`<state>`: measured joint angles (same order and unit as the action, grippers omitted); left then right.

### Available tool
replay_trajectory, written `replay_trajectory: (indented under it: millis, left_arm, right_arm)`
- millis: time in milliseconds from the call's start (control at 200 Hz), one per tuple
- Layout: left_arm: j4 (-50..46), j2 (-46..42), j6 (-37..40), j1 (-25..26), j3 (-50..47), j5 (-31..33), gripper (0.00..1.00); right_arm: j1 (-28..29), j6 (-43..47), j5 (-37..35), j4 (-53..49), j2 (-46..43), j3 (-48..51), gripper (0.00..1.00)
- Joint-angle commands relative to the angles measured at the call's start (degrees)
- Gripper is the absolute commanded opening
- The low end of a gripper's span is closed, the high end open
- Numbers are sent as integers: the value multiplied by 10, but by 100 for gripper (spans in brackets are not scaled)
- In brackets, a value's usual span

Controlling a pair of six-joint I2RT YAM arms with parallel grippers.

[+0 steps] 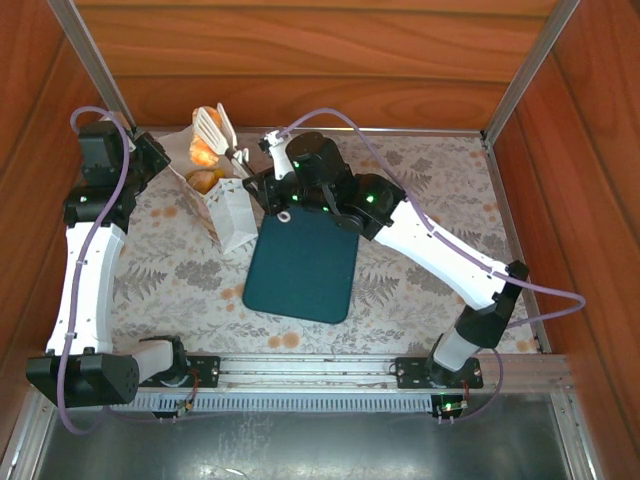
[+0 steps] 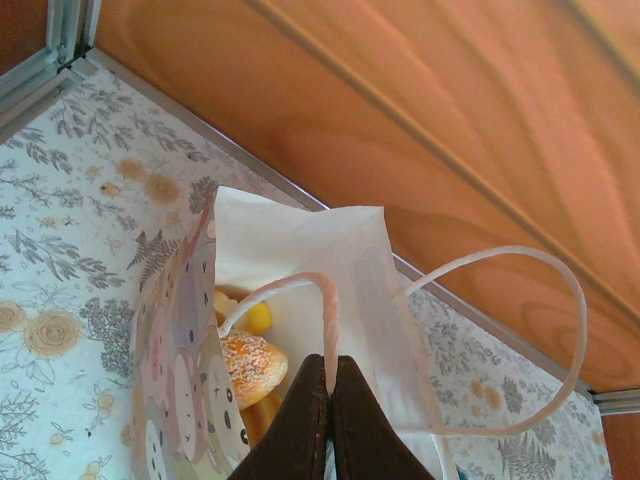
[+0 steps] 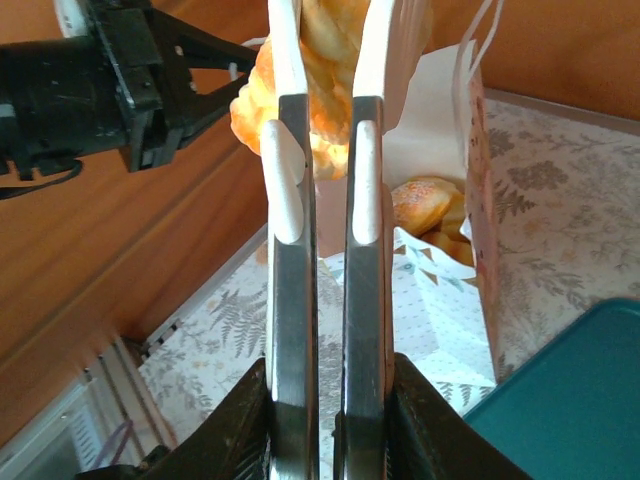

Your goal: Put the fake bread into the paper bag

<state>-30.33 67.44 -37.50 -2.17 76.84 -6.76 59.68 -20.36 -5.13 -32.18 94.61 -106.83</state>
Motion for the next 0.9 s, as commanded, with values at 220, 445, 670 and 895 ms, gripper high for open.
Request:
replay_trajectory:
  millis: [220,445,670,895]
  left_arm:
    - [12,-11,-6,4,-5,9,0]
    - [13,-11,-5,4,-6,8,0]
    - [14,-9,-5,4,-5,8,0]
    - [14,-9,-5,3,-5,9,0]
  right_arm:
    - [10,60,-54,21,47,-53,31]
    - [16,85,-72,7,76,-73,33]
    - [18,95,-86,-13,100,-85,41]
    - [18,92,-86,-22,103,-89,51]
